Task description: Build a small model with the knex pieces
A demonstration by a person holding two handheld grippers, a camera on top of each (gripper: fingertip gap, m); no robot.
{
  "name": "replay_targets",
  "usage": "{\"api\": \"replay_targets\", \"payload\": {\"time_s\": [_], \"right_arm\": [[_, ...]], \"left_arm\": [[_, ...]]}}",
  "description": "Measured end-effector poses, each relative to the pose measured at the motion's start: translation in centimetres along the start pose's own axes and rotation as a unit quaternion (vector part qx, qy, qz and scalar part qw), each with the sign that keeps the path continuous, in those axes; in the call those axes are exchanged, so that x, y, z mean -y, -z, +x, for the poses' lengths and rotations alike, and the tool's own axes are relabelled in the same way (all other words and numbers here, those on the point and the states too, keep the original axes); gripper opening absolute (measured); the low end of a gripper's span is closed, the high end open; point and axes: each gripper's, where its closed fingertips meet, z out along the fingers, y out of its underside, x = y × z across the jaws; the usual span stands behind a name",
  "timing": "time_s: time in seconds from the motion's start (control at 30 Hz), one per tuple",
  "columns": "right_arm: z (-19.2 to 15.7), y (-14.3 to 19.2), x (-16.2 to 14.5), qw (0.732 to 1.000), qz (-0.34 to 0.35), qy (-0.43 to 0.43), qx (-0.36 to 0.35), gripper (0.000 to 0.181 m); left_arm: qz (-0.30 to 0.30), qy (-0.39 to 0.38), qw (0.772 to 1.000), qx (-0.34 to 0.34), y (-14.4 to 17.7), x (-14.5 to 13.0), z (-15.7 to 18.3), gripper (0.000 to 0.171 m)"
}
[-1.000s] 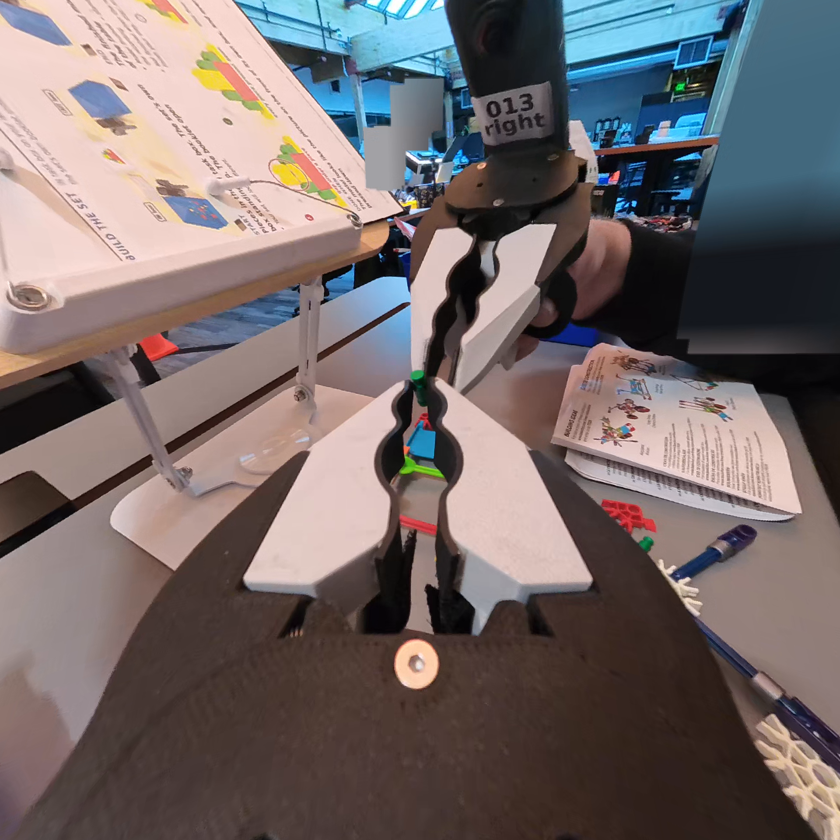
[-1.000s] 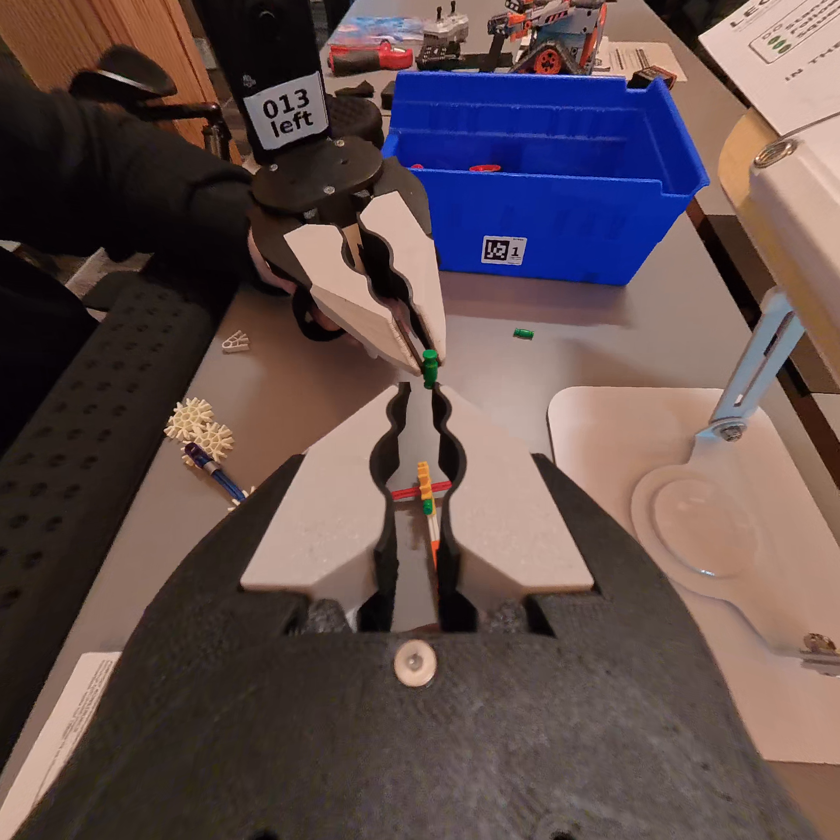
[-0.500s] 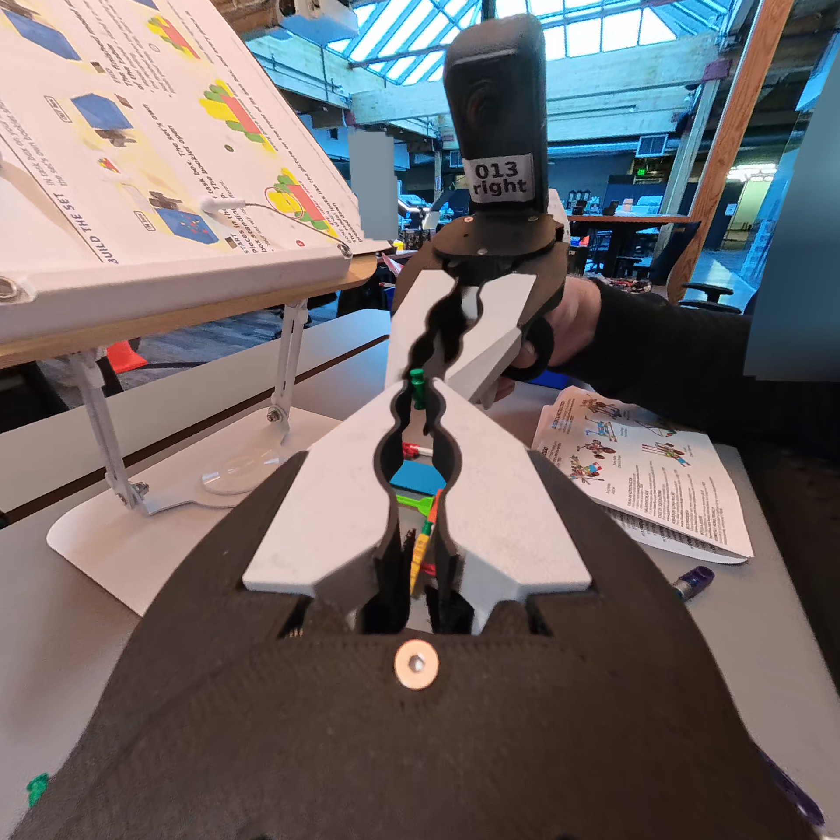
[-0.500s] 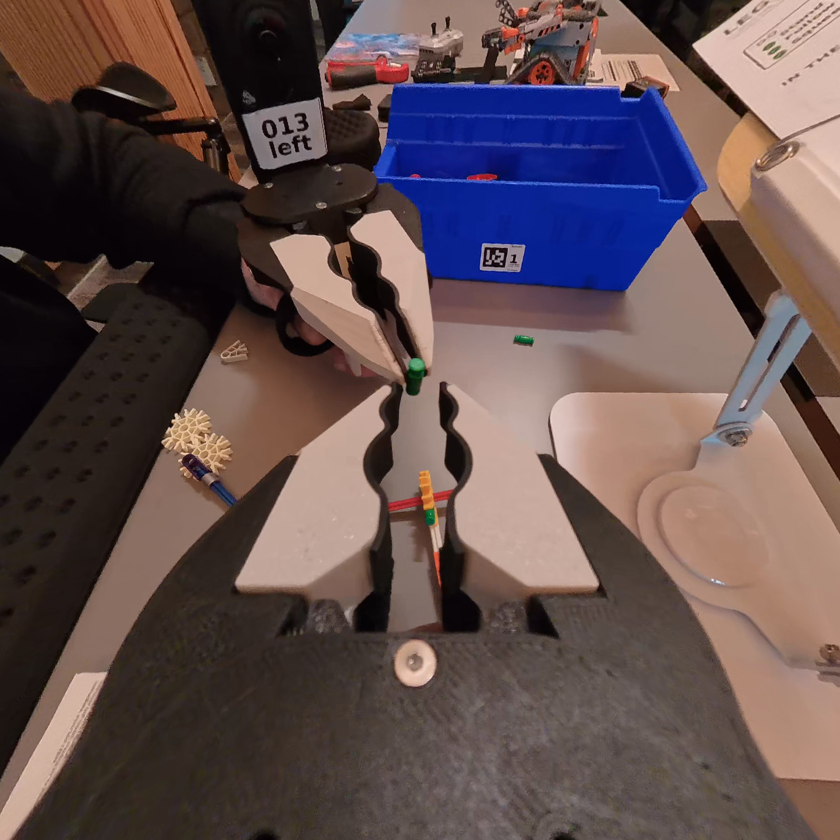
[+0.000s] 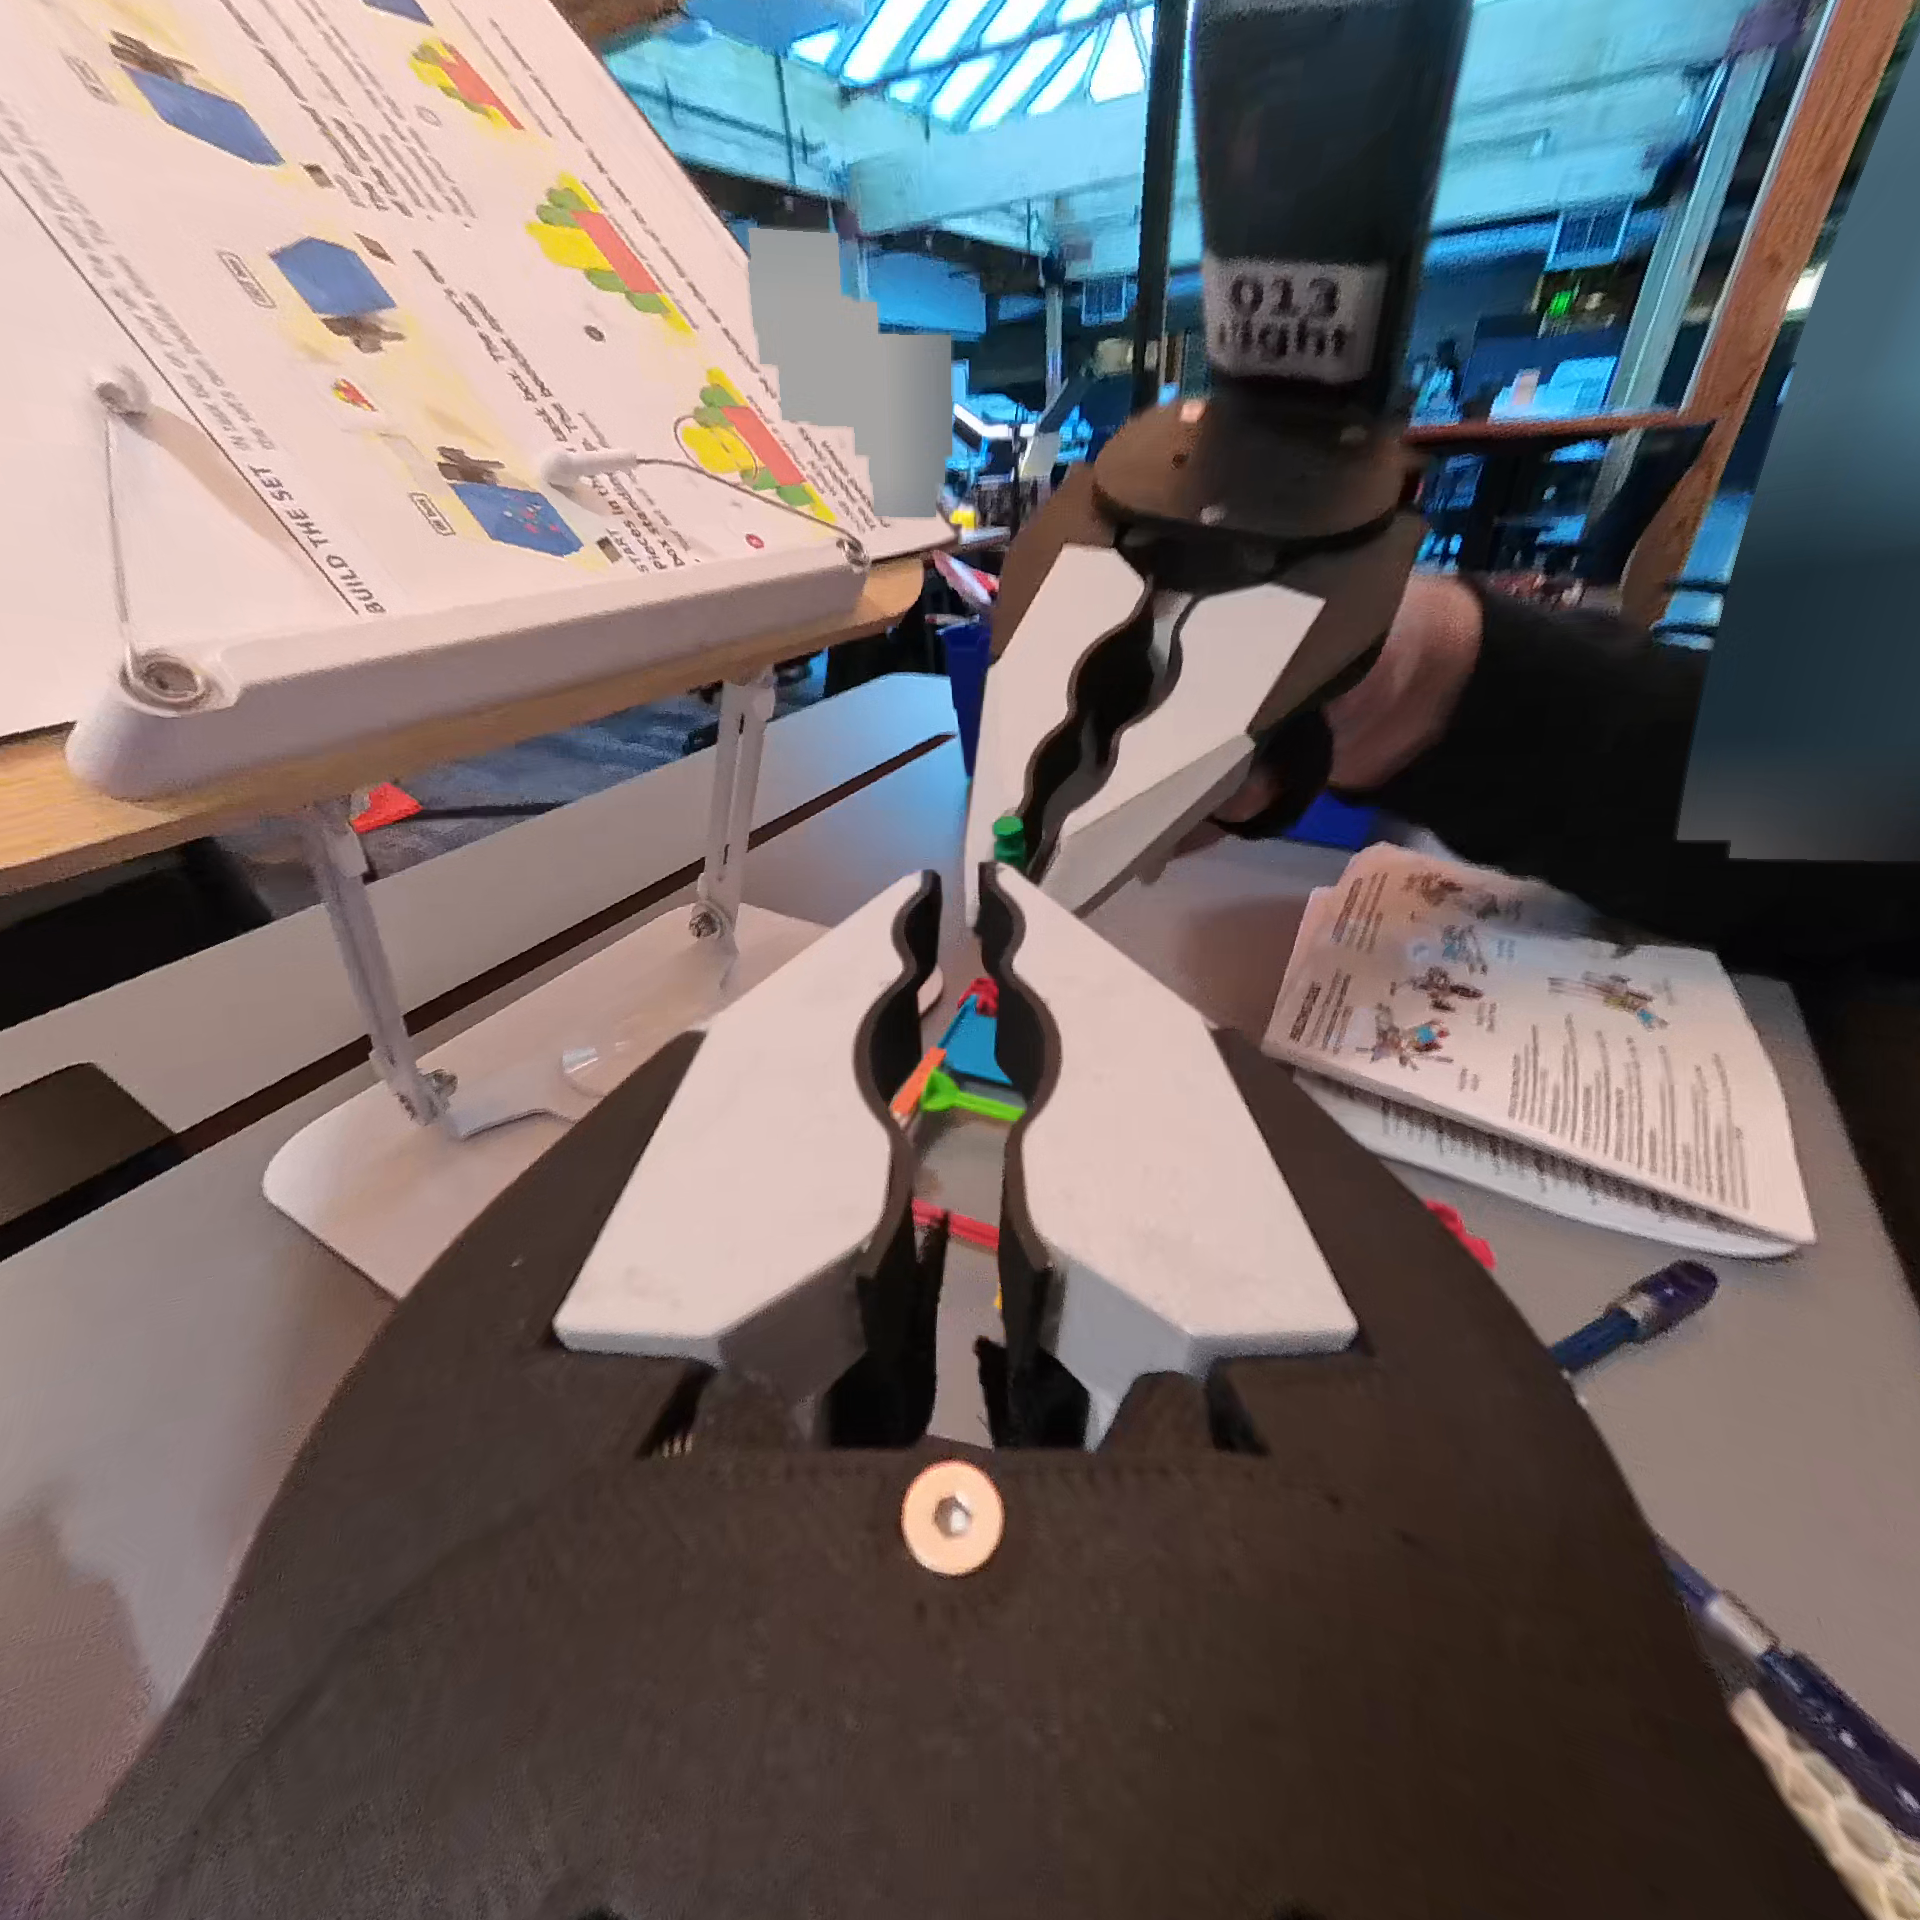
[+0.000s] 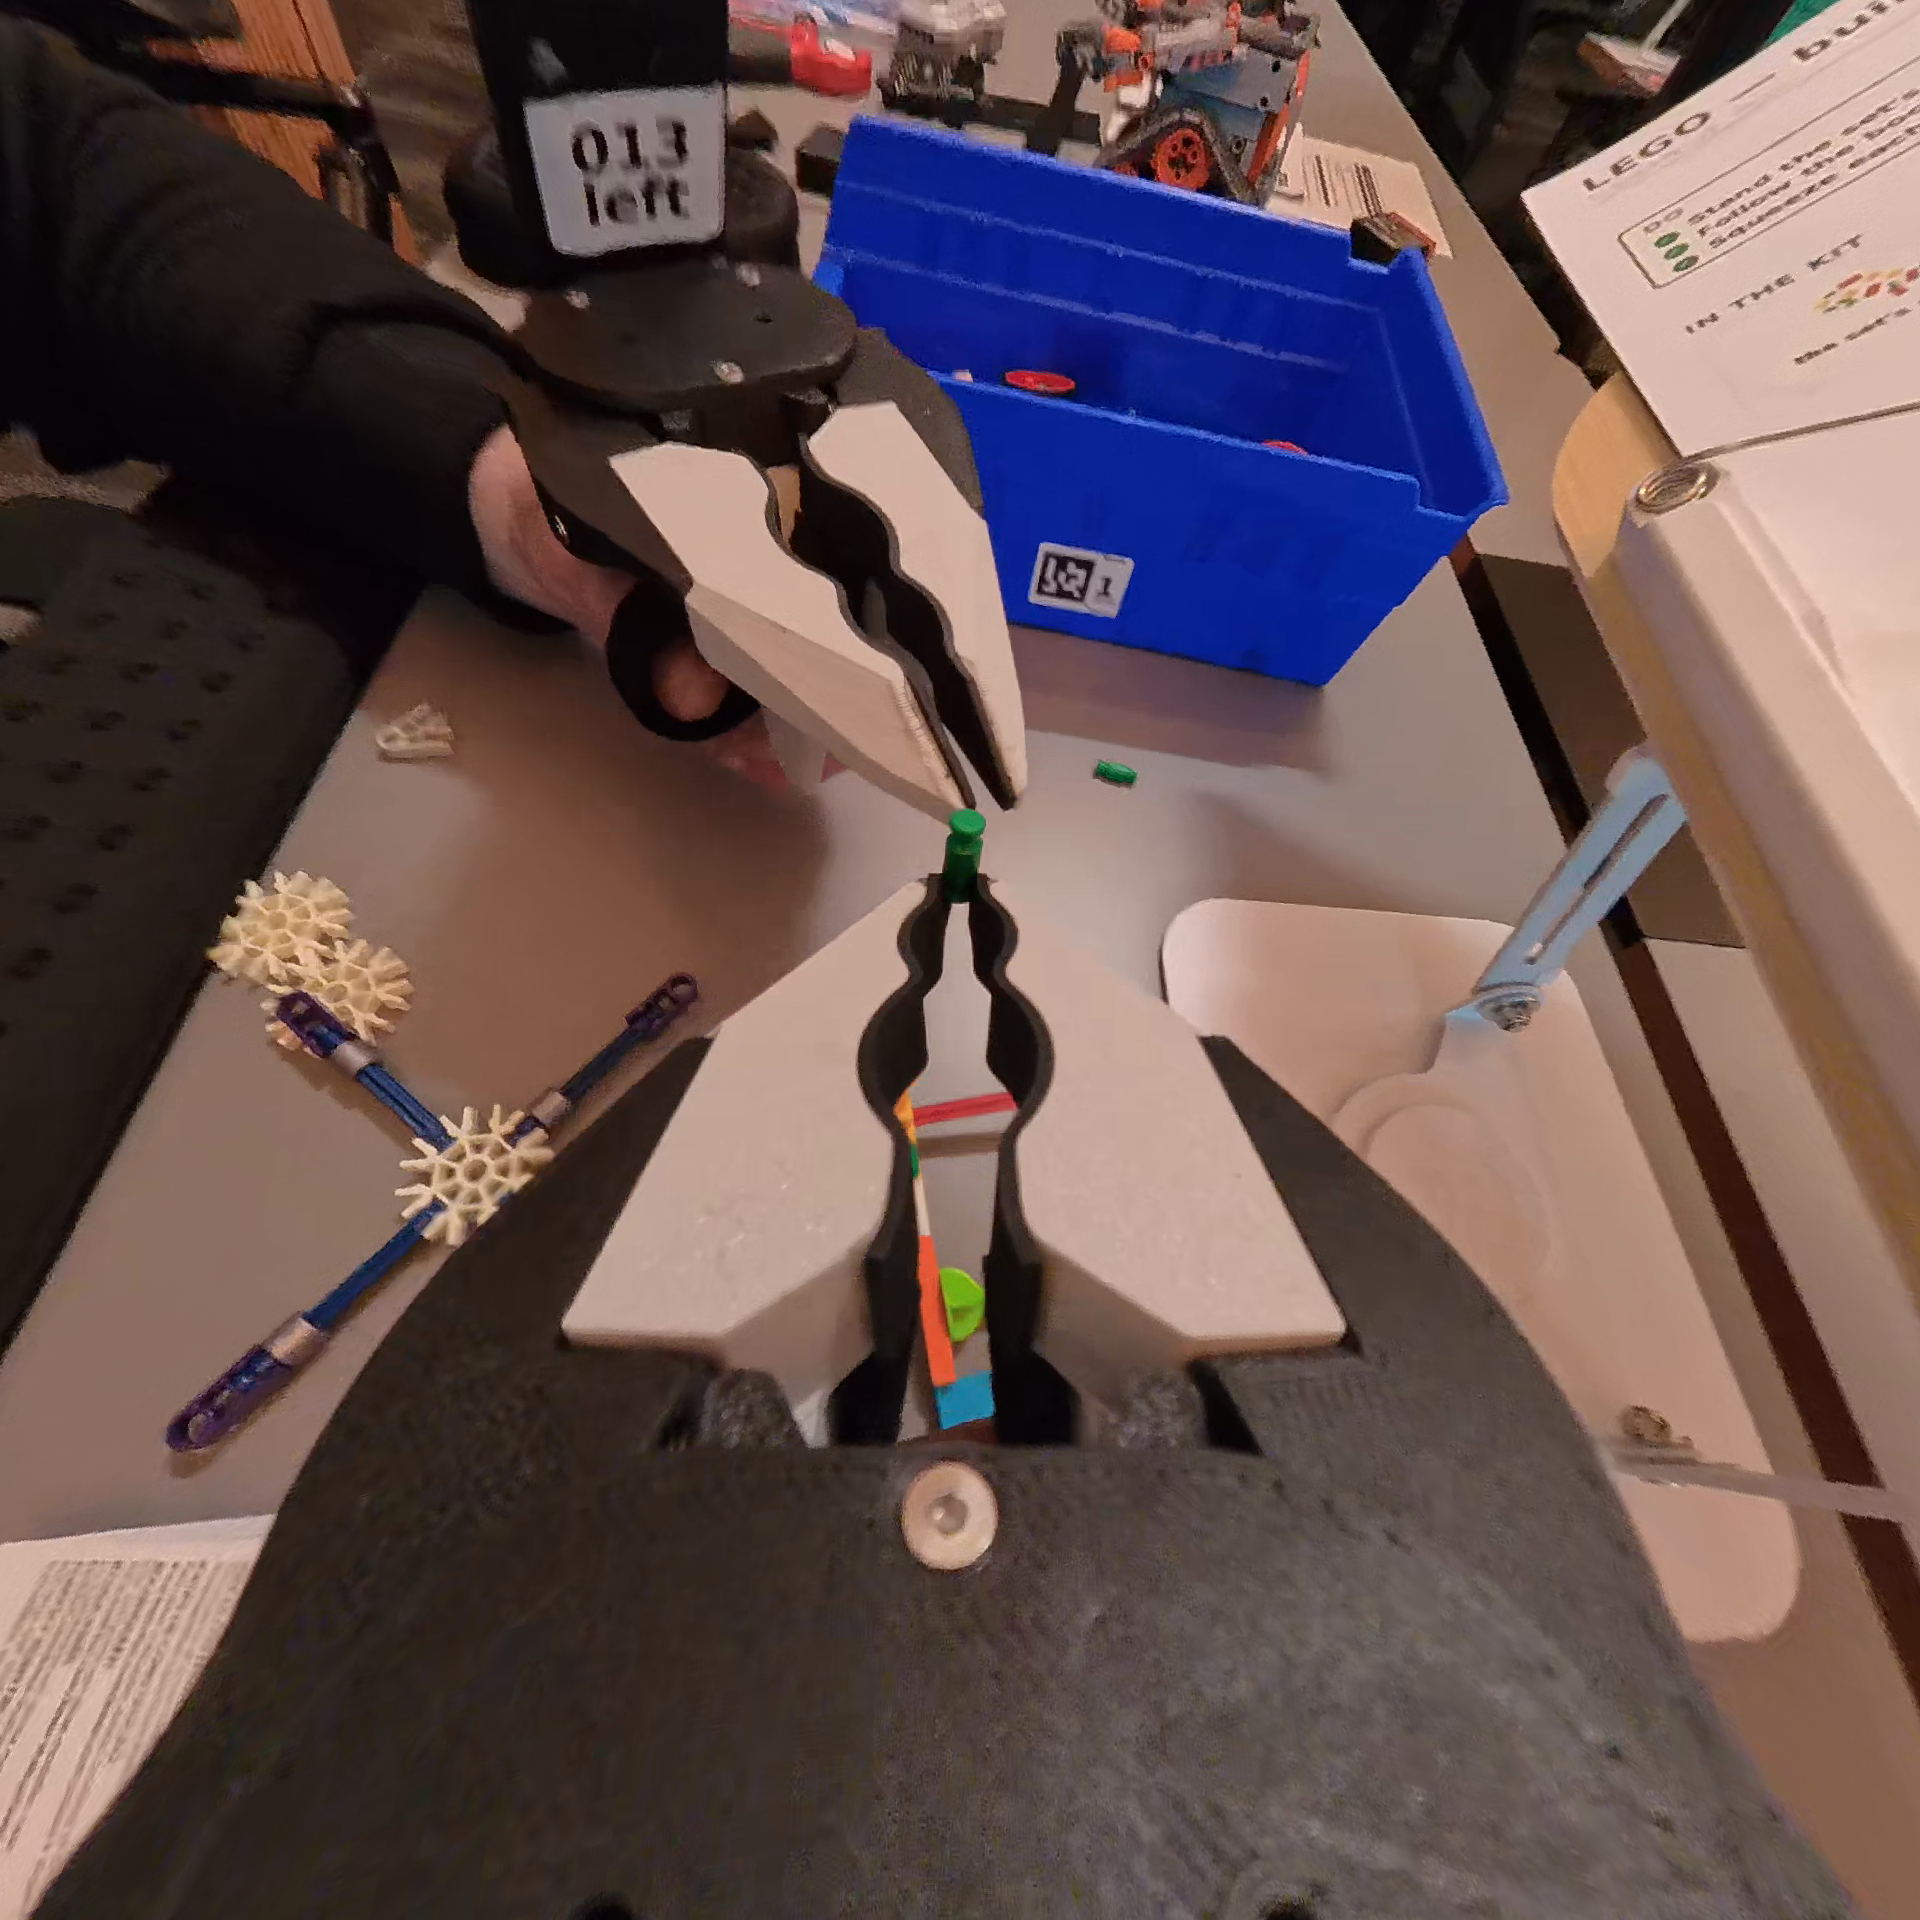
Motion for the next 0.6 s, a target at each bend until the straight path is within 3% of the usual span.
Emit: {"api": "replay_targets", "payload": {"time_s": [0.23, 0.6], "right_arm": [[0.0, -0.8, -1.9, 0.986, -0.114, 0.102, -0.069, 0.002], [-0.3, -1.1, -2.4, 0.986, -0.125, 0.096, -0.061, 0.002]], "left_arm": [[-0.075, -0.06, 0.995, -0.001, -0.5, -1.9, 1.1, 0.004], [-0.088, -0.048, 0.995, -0.011, -0.4, -2.3, 1.3, 0.003]]}}
